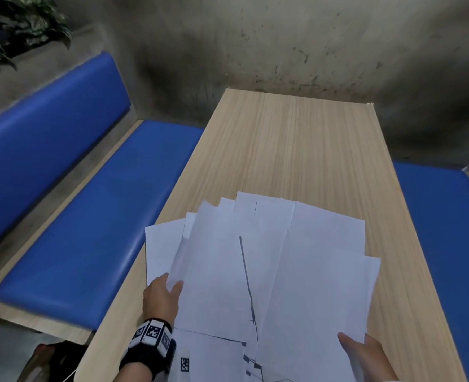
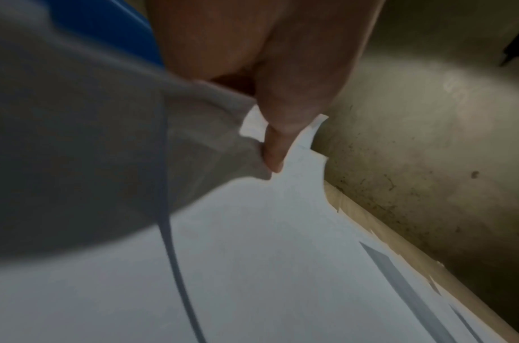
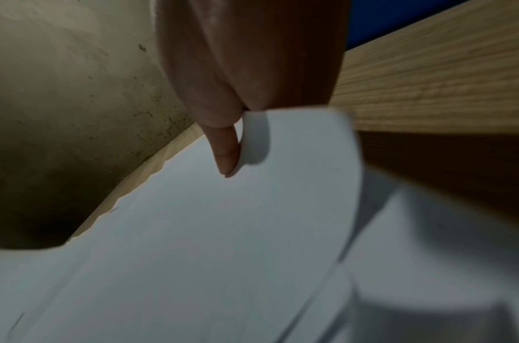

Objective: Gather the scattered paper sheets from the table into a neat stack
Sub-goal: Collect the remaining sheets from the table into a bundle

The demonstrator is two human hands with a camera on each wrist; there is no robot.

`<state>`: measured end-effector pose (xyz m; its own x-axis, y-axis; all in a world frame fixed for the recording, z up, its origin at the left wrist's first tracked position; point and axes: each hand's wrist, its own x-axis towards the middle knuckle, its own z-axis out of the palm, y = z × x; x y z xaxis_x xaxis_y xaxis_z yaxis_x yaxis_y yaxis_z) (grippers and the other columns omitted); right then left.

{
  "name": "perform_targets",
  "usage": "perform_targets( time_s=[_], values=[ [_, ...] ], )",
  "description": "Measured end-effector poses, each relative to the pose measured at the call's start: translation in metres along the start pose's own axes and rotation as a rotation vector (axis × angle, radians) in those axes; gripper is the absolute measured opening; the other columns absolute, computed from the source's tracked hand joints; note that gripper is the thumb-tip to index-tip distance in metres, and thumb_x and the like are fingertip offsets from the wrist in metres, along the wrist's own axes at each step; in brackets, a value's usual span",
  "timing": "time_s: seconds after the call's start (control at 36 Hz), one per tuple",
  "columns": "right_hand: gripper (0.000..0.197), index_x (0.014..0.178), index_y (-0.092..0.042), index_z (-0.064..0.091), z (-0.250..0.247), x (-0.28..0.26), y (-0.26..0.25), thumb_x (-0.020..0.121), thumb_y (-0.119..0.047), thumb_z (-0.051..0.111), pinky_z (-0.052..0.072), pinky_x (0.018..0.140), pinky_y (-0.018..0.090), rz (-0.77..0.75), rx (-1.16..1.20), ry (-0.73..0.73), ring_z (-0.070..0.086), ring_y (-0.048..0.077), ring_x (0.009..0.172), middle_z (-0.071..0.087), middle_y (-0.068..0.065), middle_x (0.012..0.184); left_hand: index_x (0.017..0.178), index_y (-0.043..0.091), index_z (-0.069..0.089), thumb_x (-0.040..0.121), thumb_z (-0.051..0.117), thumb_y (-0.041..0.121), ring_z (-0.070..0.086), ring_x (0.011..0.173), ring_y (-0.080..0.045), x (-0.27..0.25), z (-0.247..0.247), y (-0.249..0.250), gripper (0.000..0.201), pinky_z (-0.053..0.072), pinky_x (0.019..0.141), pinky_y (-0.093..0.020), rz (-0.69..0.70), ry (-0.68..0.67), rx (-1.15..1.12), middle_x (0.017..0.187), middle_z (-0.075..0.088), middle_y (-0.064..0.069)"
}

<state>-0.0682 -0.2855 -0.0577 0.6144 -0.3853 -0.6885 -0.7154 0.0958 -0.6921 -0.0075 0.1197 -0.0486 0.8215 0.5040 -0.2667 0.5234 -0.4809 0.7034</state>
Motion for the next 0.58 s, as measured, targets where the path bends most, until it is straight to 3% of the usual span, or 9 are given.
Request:
perform_targets(
  time_s=[0.08,0.14,0.19,0.28,0.33,0.44,0.5,0.58],
  values=[
    [0.033,0.118,0.016,0.055,0.0,0.001,0.0,0.086,0.008,0.059,0.044,0.081,0.037,-0.003,0.004,0.02,0.058,0.03,0.083,0.061,0.023,0.101,0.1,-0.003,0.066,0.094,0.058,0.022,0.065,0.092,-0.037,0.016,0.003,0.005,0.027,0.056,0.084,-0.042,0.0,-0.015,0.018,0.101,0.069,-0.019],
    [0.034,0.118,0.018,0.054,0.0,0.002,0.0,0.086,0.009,0.059,0.045,0.07,0.032,-0.007,0.029,0.019,0.058,0.028,0.079,0.061,0.024,0.101,0.094,-0.004,0.064,0.096,0.054,0.019,0.063,0.092,-0.036,0.022,0.005,0.013,0.025,0.052,0.082,-0.038,0.005,-0.044,0.055,0.103,0.067,-0.02],
    [0.034,0.118,0.018,0.054,0.0,0.002,0.0,0.086,0.009,0.058,0.045,0.068,0.029,-0.006,0.047,0.014,0.059,0.029,0.081,0.061,0.025,0.103,0.09,-0.001,0.063,0.095,0.053,0.018,0.062,0.09,-0.035,0.026,0.008,0.02,0.022,0.05,0.08,-0.037,-0.004,-0.083,0.084,0.104,0.065,-0.02],
    [0.034,0.119,0.016,0.054,0.0,0.008,0.004,0.086,0.008,0.059,0.049,0.086,0.044,0.017,0.064,0.006,0.061,0.04,0.096,0.063,0.028,0.11,0.093,-0.001,0.066,0.09,0.06,0.02,0.063,0.089,-0.032,0.032,0.01,0.029,0.023,0.05,0.076,-0.032,-0.01,-0.132,0.121,0.104,0.065,-0.016],
    [0.032,0.115,0.014,0.058,0.0,0.008,0.005,0.085,0.005,0.062,0.045,0.097,0.051,0.031,0.036,0.013,0.063,0.041,0.101,0.066,0.027,0.109,0.087,0.0,0.066,0.086,0.062,0.017,0.062,0.079,-0.028,0.034,0.011,0.036,0.018,0.047,0.069,-0.027,-0.032,-0.168,0.106,0.091,0.065,-0.01],
    [0.022,0.105,0.008,0.062,-0.002,0.007,0.004,0.084,0.001,0.064,0.046,0.094,0.044,0.018,-0.004,0.017,0.064,0.032,0.087,0.067,0.012,0.087,0.086,0.002,0.069,0.081,0.065,0.016,0.068,0.08,-0.032,0.037,0.012,0.039,0.016,0.051,0.066,-0.028,-0.09,-0.179,0.031,0.085,0.072,-0.013],
    [0.017,0.102,0.003,0.06,-0.002,0.006,0.004,0.085,0.002,0.063,0.045,0.09,0.041,0.008,-0.006,0.008,0.061,0.027,0.08,0.066,0.011,0.087,0.083,-0.001,0.067,0.083,0.065,0.014,0.066,0.077,-0.033,0.037,0.012,0.039,0.015,0.051,0.065,-0.03,-0.078,-0.135,0.016,0.083,0.071,-0.015],
    [0.022,0.106,0.003,0.061,-0.003,0.005,0.004,0.085,0.0,0.064,0.046,0.092,0.043,-0.001,-0.013,0.008,0.062,0.029,0.083,0.066,0.011,0.088,0.081,0.0,0.06,0.087,0.063,0.008,0.059,0.073,-0.03,0.034,0.01,0.035,0.01,0.046,0.061,-0.028,-0.033,-0.066,0.036,0.083,0.067,-0.014]
  ],
)
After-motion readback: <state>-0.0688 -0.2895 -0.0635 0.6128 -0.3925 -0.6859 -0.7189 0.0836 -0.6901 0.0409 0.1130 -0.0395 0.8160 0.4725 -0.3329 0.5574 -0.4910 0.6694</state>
